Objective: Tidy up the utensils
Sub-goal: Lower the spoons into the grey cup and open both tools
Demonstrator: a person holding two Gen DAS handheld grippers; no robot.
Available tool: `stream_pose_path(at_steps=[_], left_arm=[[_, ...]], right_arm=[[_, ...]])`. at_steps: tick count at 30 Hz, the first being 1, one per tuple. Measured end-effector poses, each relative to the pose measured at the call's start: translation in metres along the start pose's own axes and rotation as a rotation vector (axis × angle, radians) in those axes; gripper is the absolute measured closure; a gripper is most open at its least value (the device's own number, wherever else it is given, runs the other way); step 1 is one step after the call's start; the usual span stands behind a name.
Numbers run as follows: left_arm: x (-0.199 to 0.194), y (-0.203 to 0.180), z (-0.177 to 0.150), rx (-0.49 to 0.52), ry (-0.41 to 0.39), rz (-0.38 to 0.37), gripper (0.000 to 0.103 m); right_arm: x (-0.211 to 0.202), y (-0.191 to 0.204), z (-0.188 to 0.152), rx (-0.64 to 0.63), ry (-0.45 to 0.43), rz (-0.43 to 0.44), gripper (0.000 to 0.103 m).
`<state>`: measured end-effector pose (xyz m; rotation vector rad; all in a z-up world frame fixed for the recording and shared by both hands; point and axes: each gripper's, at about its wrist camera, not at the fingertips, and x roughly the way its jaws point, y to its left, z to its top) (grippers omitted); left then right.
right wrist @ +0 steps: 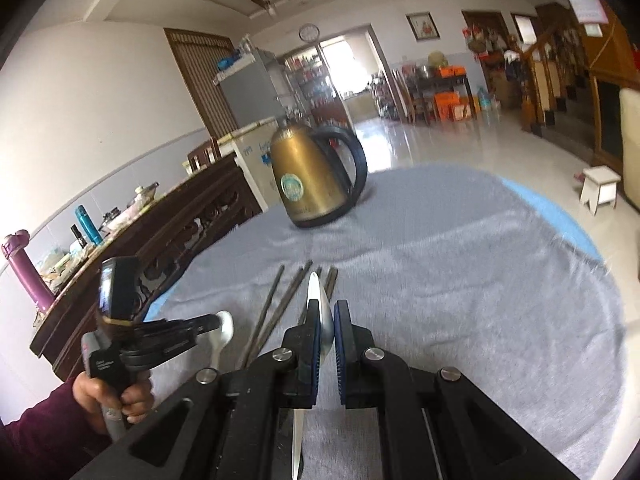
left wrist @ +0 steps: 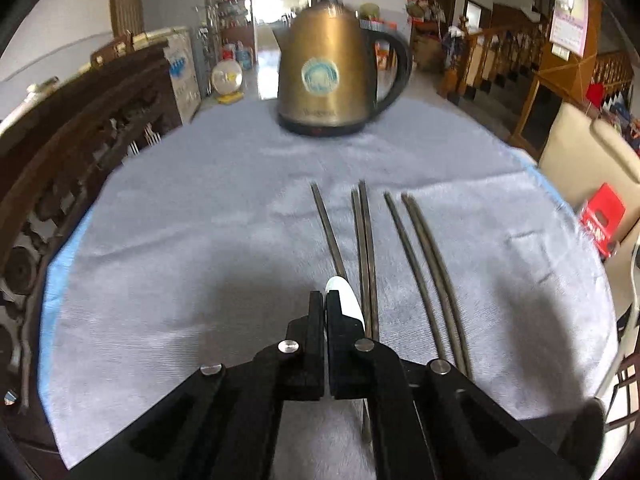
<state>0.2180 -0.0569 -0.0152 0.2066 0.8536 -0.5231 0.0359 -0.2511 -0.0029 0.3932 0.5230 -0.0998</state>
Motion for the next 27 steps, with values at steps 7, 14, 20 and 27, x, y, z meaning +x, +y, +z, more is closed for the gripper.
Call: stream_pose_path(at_steps=[7, 14, 20, 27], left_arm=[[-0.09, -0.012, 0.005, -0.013, -0.231, -0.004, 0.102], [-0.127, -0.038, -0.006, -0.114, -0.383, 0.015, 0.102], [-0.118, -0.057, -0.034, -0.143, -0.4, 0.103, 0.102], [-0.103, -0.064, -0.047, -0.114, -0.369, 0.094, 0.102]], right_arm=[[-0.036, 0.03, 0.008, -0.03, -0.153, 0.034, 0.096], [-0.029, 0.073, -0.013, -0.132, -0.197, 0.024, 0.096], [-0.015, 0.083, -0.037, -0.197, -0.148, -0.004, 0.096], [-0.019, 0.074, -0.055, -0.191, -0.097, 0.012, 0.095]])
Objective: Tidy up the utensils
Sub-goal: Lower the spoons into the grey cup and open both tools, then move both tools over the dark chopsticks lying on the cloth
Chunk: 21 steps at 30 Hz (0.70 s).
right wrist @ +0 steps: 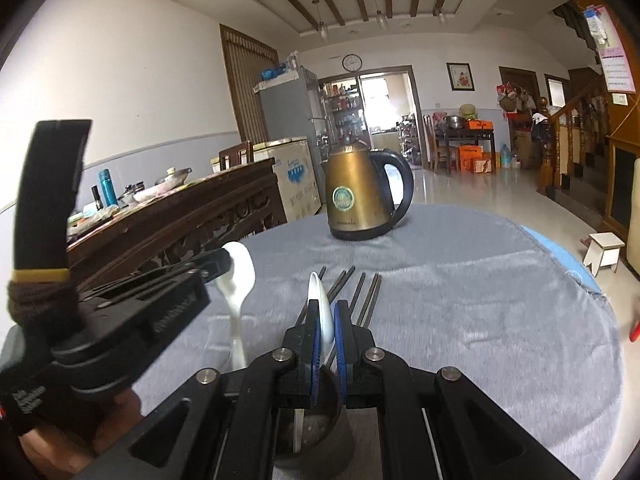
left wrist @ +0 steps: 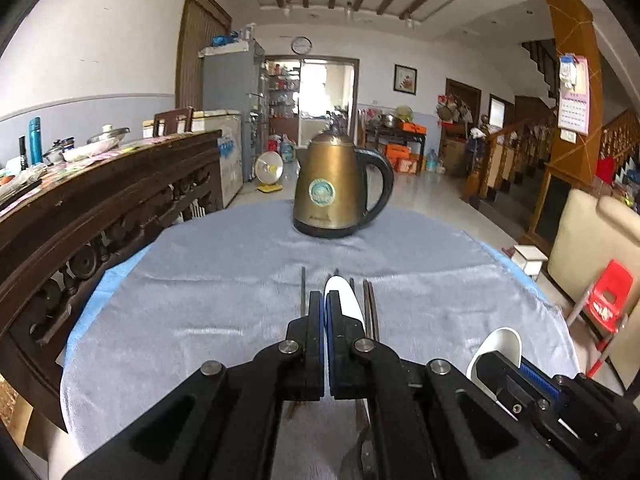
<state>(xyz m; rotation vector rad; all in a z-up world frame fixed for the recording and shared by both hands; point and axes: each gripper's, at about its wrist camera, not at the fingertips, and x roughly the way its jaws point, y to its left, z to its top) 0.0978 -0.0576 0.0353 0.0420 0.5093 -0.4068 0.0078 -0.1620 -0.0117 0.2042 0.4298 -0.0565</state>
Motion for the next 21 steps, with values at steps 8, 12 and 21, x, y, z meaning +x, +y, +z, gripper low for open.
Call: stream_pose_path(at_steps=[8, 12, 21], left_arm=[[-0.032, 0.012, -0.011, -0.014, 0.001, -0.015, 0.101], [-0.046, 0.021, -0.014, -0.015, 0.015, 0.02, 0.101], [-0.057, 0.043, -0.034, -0.066, 0.105, 0.087, 0.05]], right_arm=[[-0.022, -0.012, -0.006, 0.06, 0.006, 0.013, 0.07], [-0.031, -0.019, -0.005, 0.095, -0.006, -0.012, 0.07], [-0.042, -0.033, -0.005, 0.154, 0.022, -0.052, 0.07]])
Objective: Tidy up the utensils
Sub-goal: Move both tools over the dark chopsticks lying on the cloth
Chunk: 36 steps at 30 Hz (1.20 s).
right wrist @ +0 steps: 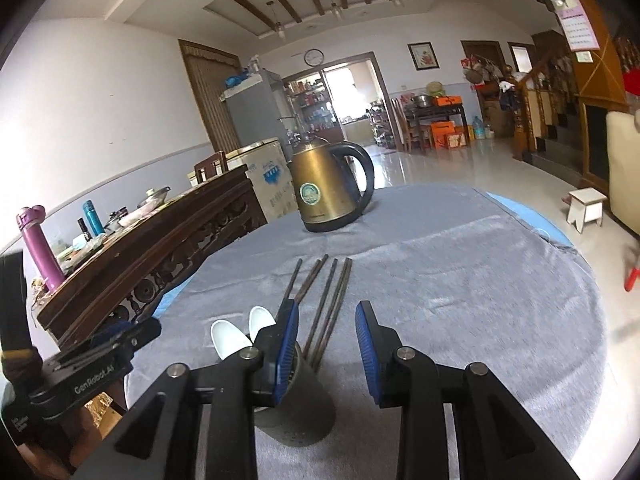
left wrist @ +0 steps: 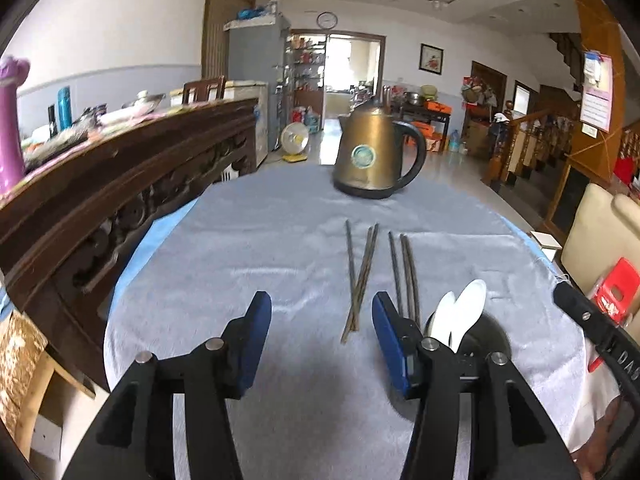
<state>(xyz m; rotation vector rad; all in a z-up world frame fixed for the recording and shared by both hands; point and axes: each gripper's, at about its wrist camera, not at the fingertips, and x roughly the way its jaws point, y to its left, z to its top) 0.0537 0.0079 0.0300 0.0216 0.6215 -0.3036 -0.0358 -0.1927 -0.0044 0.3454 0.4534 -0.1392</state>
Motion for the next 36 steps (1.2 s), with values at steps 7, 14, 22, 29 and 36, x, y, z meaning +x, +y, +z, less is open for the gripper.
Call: stream_pose_path(at_steps=[7, 14, 22, 29, 36], left_arm=[[0.019, 0.022, -0.008, -0.045, 0.069, 0.002, 0.05], [0.054, 0.037, -0.019, -0.073, 0.155, 0.012, 0.05], [0.102, 0.035, -0.02, -0.045, 0.242, -0.076, 0.082], [0.148, 0.032, 0.003, -0.011, 0.323, -0.124, 0.082], [0.187, 0.019, 0.034, 0.04, 0.359, -0.125, 0.081]], right_arm=[[0.006, -0.02, -0.004, 0.073, 0.061, -0.011, 0.07], [0.028, -0.05, -0.011, 0.174, 0.12, -0.012, 0.071], [0.06, -0.074, -0.021, 0.241, 0.195, 0.0, 0.071], [0.104, -0.085, -0.011, 0.231, 0.298, 0.047, 0.071], [0.169, -0.08, 0.023, 0.164, 0.406, 0.099, 0.071]])
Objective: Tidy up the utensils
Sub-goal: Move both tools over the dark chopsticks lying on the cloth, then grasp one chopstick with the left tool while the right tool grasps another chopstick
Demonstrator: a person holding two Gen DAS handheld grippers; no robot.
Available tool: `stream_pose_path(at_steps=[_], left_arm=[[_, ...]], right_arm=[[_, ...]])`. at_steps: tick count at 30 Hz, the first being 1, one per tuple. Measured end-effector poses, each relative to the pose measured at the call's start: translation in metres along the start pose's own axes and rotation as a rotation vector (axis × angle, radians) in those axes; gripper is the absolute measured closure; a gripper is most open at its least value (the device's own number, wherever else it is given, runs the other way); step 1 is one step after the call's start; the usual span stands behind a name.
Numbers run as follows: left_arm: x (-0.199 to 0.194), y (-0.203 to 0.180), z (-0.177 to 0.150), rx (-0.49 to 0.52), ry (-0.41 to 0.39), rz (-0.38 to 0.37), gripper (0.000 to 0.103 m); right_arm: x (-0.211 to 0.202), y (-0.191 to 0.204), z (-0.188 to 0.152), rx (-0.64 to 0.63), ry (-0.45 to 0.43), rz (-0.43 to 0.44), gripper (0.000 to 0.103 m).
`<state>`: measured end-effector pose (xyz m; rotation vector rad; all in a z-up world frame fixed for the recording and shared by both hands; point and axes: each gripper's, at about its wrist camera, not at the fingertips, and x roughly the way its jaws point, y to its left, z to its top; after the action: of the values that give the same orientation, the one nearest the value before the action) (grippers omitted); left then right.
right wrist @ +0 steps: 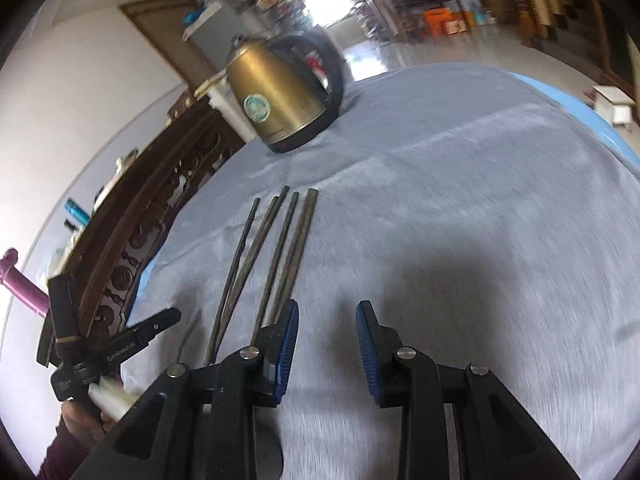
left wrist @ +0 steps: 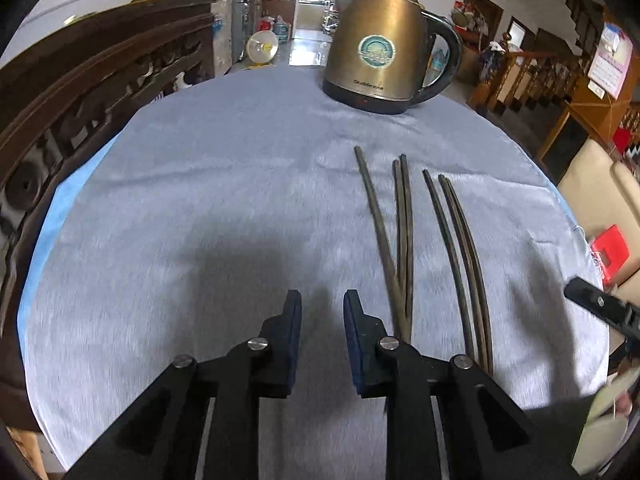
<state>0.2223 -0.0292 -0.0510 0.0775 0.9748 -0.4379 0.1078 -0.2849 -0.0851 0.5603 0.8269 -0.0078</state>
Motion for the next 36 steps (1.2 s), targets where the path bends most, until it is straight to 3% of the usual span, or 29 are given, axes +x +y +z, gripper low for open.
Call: stream_pose_path(at_steps=[3, 5, 7, 12, 18, 20, 22, 29, 36], left_arm=[[0.01, -0.008, 0.007, 0.034, 0.022, -0.02, 0.078], [0.016, -0.015, 0.007, 0.059, 0.04, -0.024, 0.065], [0.02, -0.017, 0.002, 0.069, 0.051, -0.028, 0.061], [0.026, -0.022, -0.007, 0.103, 0.059, -0.041, 0.061], [0.028, -0.015, -0.009, 0.119, 0.09, -0.004, 0.065], [0.027, -0.015, -0.011, 0.132, 0.09, 0.003, 0.066], [0.025, -0.012, -0.012, 0.128, 0.097, -0.008, 0.066], [0.026, -0.001, 0.019, 0.1, 0.096, -0.006, 0.066], [0.047, -0.011, 0.072, 0.077, 0.095, 0.034, 0.066]], right_arm=[[0.025, 0.012, 0.023, -0.046, 0.057, 0.027, 0.071], [0.043, 0.022, 0.031, -0.083, 0.092, 0.033, 0.071], [0.06, 0.03, 0.035, -0.13, 0.12, 0.025, 0.071], [0.099, 0.044, 0.033, -0.212, 0.171, -0.031, 0.071], [0.113, 0.047, 0.034, -0.291, 0.181, -0.145, 0.084], [0.11, 0.041, 0.038, -0.282, 0.185, -0.181, 0.085], [0.107, 0.03, 0.043, -0.267, 0.181, -0.248, 0.097], [0.102, 0.008, 0.072, -0.049, 0.183, -0.094, 0.091], [0.14, 0.025, 0.086, -0.068, 0.239, -0.168, 0.09]])
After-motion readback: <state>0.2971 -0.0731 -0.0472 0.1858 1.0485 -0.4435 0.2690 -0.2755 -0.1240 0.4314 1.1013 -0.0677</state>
